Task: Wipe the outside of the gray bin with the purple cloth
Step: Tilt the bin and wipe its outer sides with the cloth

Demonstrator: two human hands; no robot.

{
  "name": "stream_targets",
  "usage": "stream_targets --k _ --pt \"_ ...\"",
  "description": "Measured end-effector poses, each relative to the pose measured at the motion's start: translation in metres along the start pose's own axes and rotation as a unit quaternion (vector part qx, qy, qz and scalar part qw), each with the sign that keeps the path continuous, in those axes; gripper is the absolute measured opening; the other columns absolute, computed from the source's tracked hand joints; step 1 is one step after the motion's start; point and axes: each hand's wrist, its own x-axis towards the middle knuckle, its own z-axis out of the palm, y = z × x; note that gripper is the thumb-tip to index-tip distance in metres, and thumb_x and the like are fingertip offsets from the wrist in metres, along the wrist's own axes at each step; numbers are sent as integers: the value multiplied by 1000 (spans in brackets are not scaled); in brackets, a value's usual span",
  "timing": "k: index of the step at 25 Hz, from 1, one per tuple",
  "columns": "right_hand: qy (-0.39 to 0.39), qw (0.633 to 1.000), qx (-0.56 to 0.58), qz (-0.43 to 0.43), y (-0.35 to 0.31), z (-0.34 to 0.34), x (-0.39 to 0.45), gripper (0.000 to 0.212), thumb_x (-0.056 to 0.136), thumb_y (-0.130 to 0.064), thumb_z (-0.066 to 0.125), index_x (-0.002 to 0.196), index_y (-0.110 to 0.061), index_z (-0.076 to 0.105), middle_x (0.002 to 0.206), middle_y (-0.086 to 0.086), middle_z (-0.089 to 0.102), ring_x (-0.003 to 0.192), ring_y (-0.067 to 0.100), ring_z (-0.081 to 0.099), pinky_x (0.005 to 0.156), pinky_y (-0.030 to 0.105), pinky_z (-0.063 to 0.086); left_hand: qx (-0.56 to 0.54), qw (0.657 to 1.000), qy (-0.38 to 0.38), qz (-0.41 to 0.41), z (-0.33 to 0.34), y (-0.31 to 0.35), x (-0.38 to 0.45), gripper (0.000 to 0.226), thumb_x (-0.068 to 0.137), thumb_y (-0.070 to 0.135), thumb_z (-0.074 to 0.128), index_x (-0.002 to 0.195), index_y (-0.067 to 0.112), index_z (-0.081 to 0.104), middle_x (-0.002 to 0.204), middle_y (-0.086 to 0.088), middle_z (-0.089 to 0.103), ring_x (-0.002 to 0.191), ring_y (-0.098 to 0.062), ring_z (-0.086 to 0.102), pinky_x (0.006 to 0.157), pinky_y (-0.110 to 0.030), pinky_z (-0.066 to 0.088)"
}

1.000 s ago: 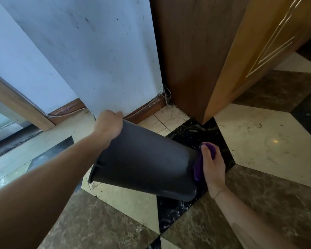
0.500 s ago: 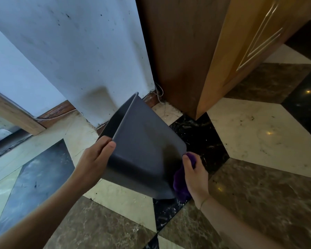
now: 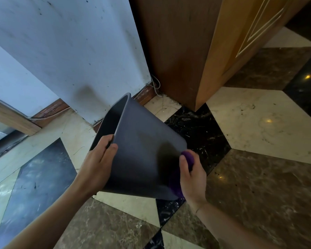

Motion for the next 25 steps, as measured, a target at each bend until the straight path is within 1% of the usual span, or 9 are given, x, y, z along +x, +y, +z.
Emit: stream_targets --k 3,6,8,12,16,18,20,22,25 --pt "12 987 20 -156 -62 16 -2 33 94 -54 44 125 -44 47 117 -18 59 108 7 59 93 31 51 -26 1000 -2 8 4 2 -1 25 103 25 34 108 36 56 91 11 67 84 -4 62 65 -16 48" --pt "-33 950 -9 -312 -113 46 -14 46 95 -54 42 135 -32 49 141 -5 54 128 20 52 103 38 44 -48 998 10 26 2 2 -4 25 99 32 35 111 37 57 94 15 69 85 -1 64 66 -8 45" --pt "-68 936 -63 -340 -121 69 -16 55 95 -53 40 144 -28 43 154 -2 44 142 25 39 112 45 34 -54 997 9 46 1 0 -5 28 93 39 33 107 38 57 97 18 70 87 -5 67 69 -14 49" --pt "-151 934 -115 -303 -105 96 1 66 97 -54 29 157 -30 18 167 -3 19 155 21 7 122 50 10 -56 998 20 21 1 -9 1 29 92 33 34 111 39 57 101 25 68 92 -1 65 74 -20 50" --pt "-151 931 -173 -283 -78 96 29 64 99 -49 38 157 -32 17 167 -6 15 155 15 1 124 45 5 -25 999 37 -3 -7 -17 6 32 95 32 40 105 56 59 100 38 65 94 10 61 76 -4 46" --pt "-141 940 -188 -249 -57 92 44 63 99 -49 39 157 -35 19 167 -8 15 154 12 1 124 42 3 -1 999 37 -17 -12 -18 9 46 100 28 40 93 72 56 95 47 61 91 20 57 75 2 41" --pt "-120 950 -194 -214 -33 82 57 61 98 -48 39 155 -35 23 166 -8 19 154 13 5 125 38 1 16 999 33 -21 -15 -18 9 50 99 30 36 91 77 52 95 50 59 90 25 54 76 4 39" --pt "-89 962 -190 -174 -12 71 67 58 98 -47 38 154 -32 28 163 -5 27 153 15 14 125 39 5 20 999 36 -14 -16 -19 9 48 97 31 32 95 74 53 98 50 58 92 25 54 76 4 39" --pt "-36 979 -173 -100 15 55 85 51 99 -45 39 146 -28 40 152 -1 43 145 20 31 120 46 26 20 999 42 -8 -15 -19 8 37 97 32 30 104 60 54 100 49 58 94 22 54 74 2 39"
